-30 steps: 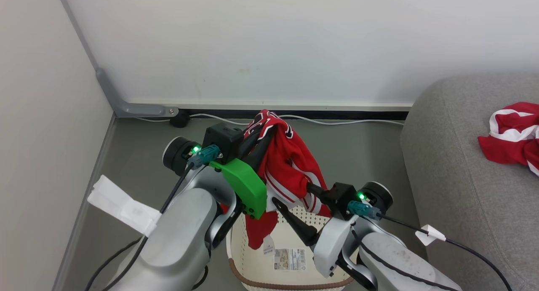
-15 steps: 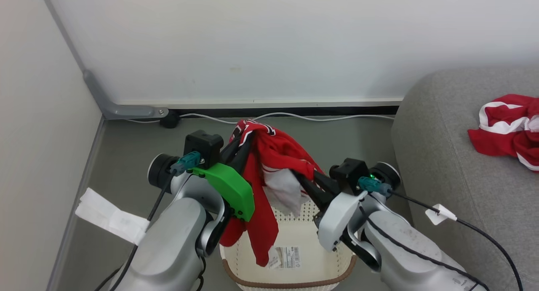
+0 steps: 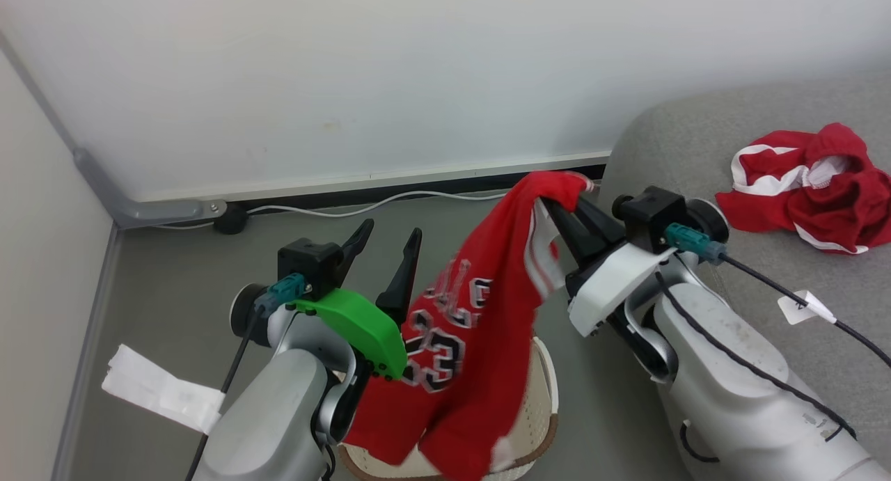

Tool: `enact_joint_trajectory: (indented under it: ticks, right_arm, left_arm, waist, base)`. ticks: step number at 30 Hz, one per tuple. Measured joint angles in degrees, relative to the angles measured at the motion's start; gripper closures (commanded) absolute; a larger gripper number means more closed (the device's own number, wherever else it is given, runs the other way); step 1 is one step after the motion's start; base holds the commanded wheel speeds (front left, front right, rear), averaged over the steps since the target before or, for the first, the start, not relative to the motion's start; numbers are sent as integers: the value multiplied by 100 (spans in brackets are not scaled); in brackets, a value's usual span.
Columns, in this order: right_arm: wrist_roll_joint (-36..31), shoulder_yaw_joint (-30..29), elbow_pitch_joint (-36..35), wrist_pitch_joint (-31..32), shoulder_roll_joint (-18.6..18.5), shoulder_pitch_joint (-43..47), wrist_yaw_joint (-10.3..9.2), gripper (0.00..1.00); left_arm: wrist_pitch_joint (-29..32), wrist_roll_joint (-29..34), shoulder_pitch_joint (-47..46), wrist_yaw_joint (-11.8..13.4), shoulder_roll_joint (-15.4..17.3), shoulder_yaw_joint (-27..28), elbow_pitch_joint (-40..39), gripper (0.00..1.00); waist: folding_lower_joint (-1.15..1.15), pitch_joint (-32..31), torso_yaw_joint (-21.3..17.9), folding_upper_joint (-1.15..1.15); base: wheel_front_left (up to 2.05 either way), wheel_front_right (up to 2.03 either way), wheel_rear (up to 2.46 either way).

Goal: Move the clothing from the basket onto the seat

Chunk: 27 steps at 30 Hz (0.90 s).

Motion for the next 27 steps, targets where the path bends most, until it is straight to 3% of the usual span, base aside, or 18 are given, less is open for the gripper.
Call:
enact_joint_trajectory:
  ticks: [9,14,27]
  right_arm:
    - [-12,-442,-567,-4,-385,-122,-229,100]
    - [-38,-711,-802,-5,-781,-121,-350,100]
    - [-64,-959,-1247,-3,-1298,-118,-394,100]
  left_arm:
    - [-126,-16,224,-11,0,-25,-79,0]
    - [-164,-15,353,-26,2,-101,-157,0]
    - [-224,2,550,-63,2,-289,-452,0]
  waist:
    - [0,-61,-430,0]
    - [0,-100,-737,0]
    - [0,-109,-1510,0]
  base:
    - [0,0,0]
    - [0,0,0]
    - [0,0,0]
